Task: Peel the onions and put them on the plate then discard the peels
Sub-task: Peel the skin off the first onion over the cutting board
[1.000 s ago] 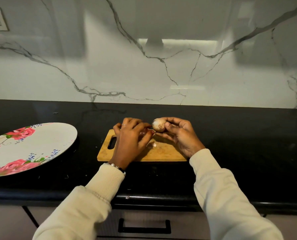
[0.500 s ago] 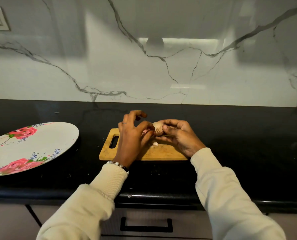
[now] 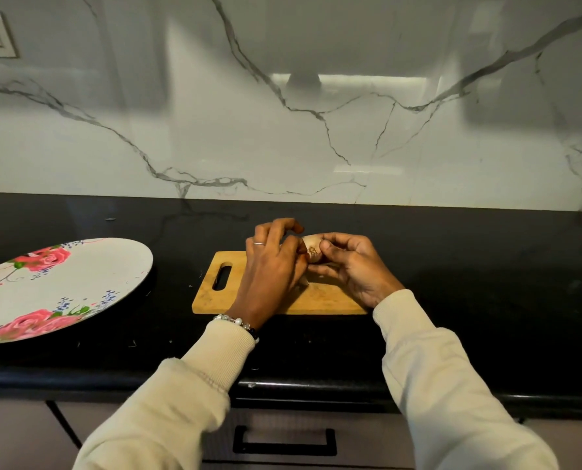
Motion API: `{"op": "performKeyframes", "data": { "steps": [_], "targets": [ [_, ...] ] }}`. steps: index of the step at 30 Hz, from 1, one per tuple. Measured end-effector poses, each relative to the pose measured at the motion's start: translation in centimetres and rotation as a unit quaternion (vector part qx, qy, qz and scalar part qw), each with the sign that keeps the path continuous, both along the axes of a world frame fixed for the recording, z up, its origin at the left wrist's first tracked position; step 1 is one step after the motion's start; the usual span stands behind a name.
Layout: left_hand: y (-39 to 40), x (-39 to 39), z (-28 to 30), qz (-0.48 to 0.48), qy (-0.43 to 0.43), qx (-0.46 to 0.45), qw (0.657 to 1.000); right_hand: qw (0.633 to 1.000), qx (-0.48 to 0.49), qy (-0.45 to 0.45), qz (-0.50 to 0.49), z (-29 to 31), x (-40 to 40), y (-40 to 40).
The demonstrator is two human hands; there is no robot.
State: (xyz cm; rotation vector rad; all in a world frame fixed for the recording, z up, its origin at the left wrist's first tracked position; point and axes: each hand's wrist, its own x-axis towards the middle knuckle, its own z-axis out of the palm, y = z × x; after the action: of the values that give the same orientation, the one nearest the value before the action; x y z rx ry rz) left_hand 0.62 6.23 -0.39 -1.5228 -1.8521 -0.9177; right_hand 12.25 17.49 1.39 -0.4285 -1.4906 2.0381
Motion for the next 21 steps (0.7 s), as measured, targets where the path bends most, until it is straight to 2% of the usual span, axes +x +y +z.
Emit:
{"op": "performKeyframes", "data": {
  "steps": [2,6,8,12,21],
  "targets": [
    [0.0,-0.1,-0.1,-0.007,-0.016,-0.002,1.000,1.000,-0.005,0.005,0.003,0.0,0.0,0.0],
    [-0.6,-0.4,0.3,-0.023,-0.125,0.052,0.991,0.999,0.031,-0.010,0.001,-0.2,0.0,0.0],
    [-0.7,-0.6,0.4,-0.040,-0.144,0.037,0.988,0.999,0.050,-0.018,0.001,-0.2,0.0,0.0],
    [-0.9,-0.6,0.4,-0.057,-0.071,0.010,0.996,0.996,0.078,-0.037,-0.005,-0.3,0.0,0.1],
    [-0.9,-0.6,0.1,-0.038,0.019,-0.004,0.999,0.987,0.147,-0.064,-0.003,-1.0,-0.3,0.7]
  ]
}}
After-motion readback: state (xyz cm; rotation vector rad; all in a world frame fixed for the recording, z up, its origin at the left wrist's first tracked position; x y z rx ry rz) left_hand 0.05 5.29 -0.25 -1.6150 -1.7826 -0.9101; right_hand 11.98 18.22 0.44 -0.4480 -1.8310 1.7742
